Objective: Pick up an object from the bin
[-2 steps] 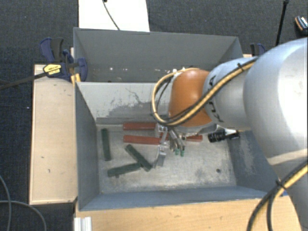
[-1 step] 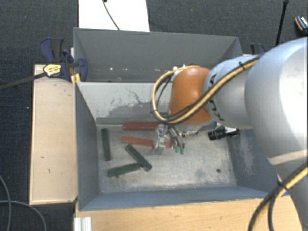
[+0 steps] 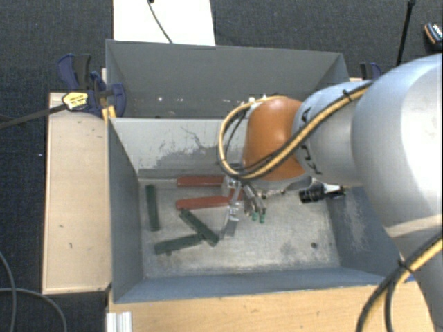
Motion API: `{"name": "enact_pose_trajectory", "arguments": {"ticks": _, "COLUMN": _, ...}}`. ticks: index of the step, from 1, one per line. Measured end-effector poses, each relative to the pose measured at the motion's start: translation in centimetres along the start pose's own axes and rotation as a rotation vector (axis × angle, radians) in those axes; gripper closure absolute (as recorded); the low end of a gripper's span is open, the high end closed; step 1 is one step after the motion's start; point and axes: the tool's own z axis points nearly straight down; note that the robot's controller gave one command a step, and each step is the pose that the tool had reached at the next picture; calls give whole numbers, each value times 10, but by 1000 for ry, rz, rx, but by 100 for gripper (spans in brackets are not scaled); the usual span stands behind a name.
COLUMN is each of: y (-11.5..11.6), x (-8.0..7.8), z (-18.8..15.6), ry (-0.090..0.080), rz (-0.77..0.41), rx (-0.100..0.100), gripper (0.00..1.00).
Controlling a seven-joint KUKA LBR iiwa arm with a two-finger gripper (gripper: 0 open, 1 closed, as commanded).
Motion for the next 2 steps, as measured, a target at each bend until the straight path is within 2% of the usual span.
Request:
{"name": "enact_pose_trajectory", "arguments": {"ticks": 1, "y": 18, "x": -21, "z": 0, "ry": 0, "rz": 23, "rx": 0, "gripper": 0}}
{"name": "enact_pose_trajectory", "arguments": {"ticks": 2, "y": 18, "x": -21, "z": -2, "ry": -3, "rz": 24, "rx": -1, "gripper": 100}}
